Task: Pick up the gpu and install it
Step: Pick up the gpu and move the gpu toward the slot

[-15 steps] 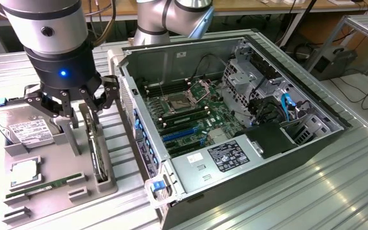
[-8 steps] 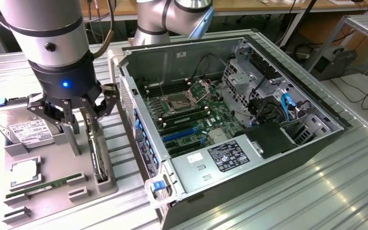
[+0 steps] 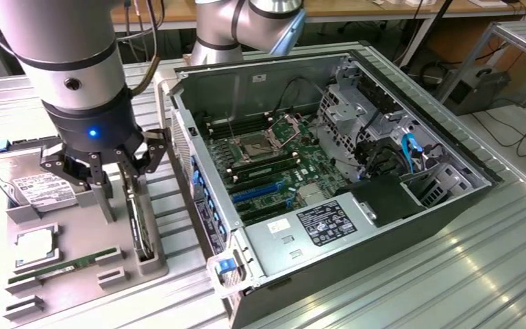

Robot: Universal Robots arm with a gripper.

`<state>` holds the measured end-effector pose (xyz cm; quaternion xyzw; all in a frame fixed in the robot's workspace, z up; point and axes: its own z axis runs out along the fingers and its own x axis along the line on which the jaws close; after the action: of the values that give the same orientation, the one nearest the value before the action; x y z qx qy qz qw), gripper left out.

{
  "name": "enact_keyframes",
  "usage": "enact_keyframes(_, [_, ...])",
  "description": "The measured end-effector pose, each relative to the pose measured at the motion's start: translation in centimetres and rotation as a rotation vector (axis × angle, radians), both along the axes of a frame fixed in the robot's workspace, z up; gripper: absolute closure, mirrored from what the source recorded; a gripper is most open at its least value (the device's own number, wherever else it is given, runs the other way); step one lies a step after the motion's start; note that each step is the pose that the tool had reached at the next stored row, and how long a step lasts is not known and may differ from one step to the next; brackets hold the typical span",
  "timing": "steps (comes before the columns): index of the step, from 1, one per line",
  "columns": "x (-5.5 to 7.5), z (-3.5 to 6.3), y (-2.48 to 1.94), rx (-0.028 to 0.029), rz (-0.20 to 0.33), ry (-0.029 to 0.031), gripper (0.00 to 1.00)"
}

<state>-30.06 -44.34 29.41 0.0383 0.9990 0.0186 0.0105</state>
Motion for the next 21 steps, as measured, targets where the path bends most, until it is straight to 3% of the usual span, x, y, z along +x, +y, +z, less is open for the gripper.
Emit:
enact_keyframes(12, [0.0,-2.25,-0.62,0.0000,0.000,0.0000,0.58])
enact_keyframes(16, [0.0,-3.36,-0.67,0.0001,0.000,0.0000,0.58])
enact_keyframes(21, [0.0,-4.09,-0.67,0.0001,0.000,0.0001,0.58])
